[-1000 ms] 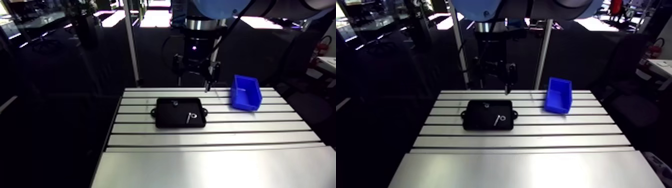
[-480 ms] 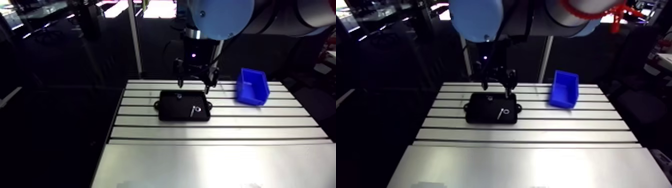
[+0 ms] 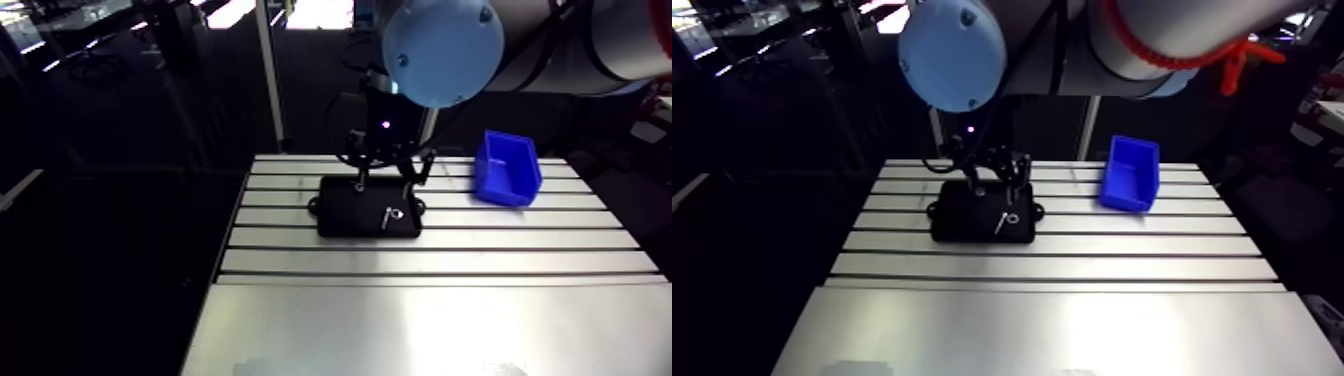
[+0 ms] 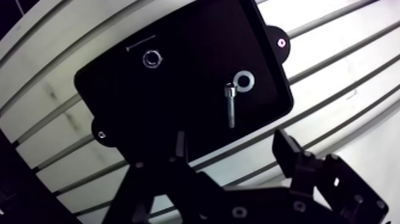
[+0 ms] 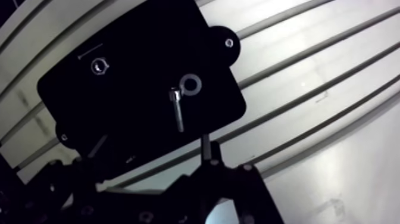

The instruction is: Pick up the M10 bolt from the tray and put it into the blue bin.

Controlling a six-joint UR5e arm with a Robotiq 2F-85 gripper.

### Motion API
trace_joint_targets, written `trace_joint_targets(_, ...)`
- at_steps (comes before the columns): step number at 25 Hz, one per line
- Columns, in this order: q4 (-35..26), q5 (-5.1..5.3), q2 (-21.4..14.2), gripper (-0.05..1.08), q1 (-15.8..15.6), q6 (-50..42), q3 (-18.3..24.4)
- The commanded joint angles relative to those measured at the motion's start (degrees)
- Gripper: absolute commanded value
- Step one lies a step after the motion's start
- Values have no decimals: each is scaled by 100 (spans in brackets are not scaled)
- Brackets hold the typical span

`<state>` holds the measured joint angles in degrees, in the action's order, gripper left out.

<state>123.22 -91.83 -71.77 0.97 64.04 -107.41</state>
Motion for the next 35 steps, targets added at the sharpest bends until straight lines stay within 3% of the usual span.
trace_joint_targets(1, 234, -6, 89, 27, 0, 33, -136)
trace_joint_targets(22, 252, 12, 309, 32, 79, 341, -171)
trace_joint_targets(27, 612, 12, 405, 35, 79, 385, -215)
trace_joint_targets(35, 691, 12, 502, 38, 79, 429, -224)
